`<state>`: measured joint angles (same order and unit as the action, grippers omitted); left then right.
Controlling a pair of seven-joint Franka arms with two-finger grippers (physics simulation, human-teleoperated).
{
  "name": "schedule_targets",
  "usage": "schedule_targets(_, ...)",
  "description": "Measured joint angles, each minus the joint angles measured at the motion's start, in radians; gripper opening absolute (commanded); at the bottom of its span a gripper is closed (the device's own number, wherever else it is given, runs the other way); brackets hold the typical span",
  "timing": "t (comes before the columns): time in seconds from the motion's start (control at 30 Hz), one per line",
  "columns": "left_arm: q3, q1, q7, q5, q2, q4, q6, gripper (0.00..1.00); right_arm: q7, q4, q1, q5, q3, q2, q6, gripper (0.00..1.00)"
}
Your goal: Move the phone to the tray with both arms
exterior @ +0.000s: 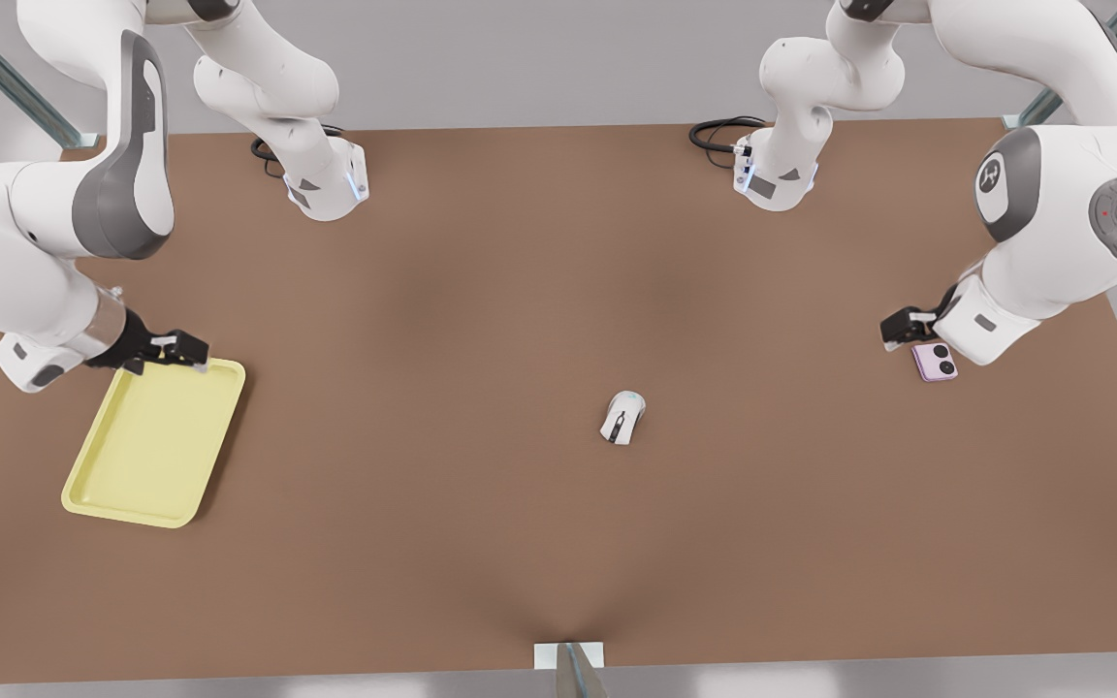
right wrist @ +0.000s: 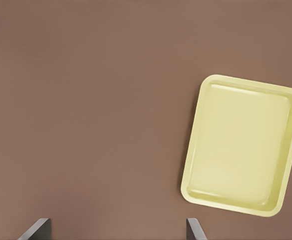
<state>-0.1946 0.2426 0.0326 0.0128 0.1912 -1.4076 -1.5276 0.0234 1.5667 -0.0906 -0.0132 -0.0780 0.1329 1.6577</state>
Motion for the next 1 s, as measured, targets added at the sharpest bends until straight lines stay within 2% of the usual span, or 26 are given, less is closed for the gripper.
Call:
schedule_targets(0.1, -0.005, -0.013, 0.009, -0.001, 0.013, -0.061, -0.026, 1.0, 0.002, 0.0, 0.0, 0.0, 0.0, 0.0, 0.02, 1.0)
schedule_targets(0.23, -0.008, -0.181, -0.015, 0.004, 0.029, -0.299, -0.158, 1.0, 0.003, 0.0, 0.0, 0.0, 0.0, 0.0, 0.035, 1.0)
schedule_targets(0.37, -0.009, -0.327, -0.079, 0.006, 0.068, -0.471, -0.344, 1.0, 0.005, 0.0, 0.0, 0.0, 0.0, 0.0, 0.043, 1.0)
schedule_targets(0.53, -0.01, -0.455, -0.17, -0.001, 0.173, -0.513, -0.53, 1.0, 0.006, 0.0, 0.0, 0.0, 0.0, 0.001, 0.048, 1.0)
schedule_targets(0.8, -0.01, -0.499, -0.322, -0.003, 0.21, -0.693, -0.758, 1.0, 0.007, 0.0, 0.0, 0.0, 0.0, 0.001, 0.051, 1.0)
schedule_targets(1.0, -0.011, -0.507, -0.405, -0.002, 0.267, -0.716, -0.894, 1.0, 0.008, 0.0, -0.001, 0.0, 0.0, 0.001, 0.051, 1.0)
